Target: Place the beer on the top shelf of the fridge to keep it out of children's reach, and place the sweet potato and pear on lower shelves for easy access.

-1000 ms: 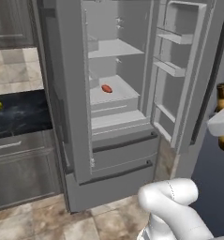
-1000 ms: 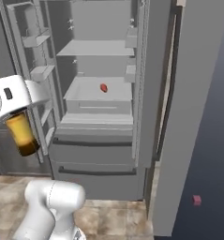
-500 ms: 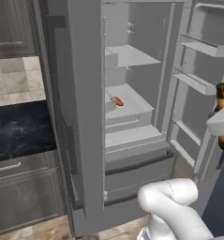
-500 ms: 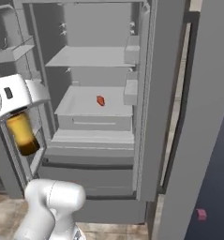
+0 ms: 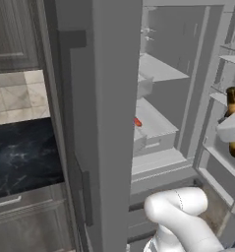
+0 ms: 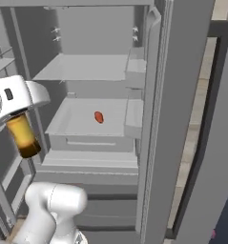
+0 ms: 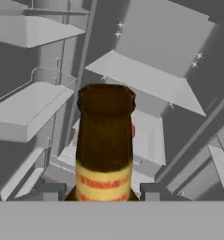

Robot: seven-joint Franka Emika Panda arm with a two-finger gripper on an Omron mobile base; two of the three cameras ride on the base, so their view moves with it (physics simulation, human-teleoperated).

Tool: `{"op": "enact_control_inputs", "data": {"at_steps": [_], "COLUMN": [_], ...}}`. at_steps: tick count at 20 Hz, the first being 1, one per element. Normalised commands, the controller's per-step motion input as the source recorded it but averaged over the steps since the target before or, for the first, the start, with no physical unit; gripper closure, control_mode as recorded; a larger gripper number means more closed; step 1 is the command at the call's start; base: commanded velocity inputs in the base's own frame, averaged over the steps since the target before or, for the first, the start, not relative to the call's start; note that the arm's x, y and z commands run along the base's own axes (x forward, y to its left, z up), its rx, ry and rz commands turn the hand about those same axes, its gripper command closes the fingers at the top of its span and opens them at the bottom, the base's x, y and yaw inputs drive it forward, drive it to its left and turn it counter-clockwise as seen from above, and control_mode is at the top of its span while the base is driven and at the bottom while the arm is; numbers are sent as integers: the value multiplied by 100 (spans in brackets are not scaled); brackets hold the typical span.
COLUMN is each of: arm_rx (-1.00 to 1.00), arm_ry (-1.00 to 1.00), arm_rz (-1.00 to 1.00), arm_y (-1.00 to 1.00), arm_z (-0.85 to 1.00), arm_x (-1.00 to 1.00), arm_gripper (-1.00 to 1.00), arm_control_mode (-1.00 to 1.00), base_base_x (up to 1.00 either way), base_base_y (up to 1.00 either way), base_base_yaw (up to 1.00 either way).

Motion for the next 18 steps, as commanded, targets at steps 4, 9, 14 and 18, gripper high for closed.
{"op": "enact_control_inputs", "data": {"at_steps": [4, 9, 14, 18], "arm_rx": [0, 0, 4, 14], "arm_ry": [0, -2, -10, -10], "arm_rz": [0, 0, 0, 0], "arm_y": [0, 0, 0, 0], "arm_z": [0, 0, 0, 0], "arm_x": [0, 10, 42, 35], "arm_gripper": [100, 100, 100, 100], "arm_control_mode": [100, -100, -100, -100], "base_base_x": [57, 41, 0, 0], "base_base_y": [-5, -1, 0, 0], "base_base_yaw": [0, 0, 0, 0]}}
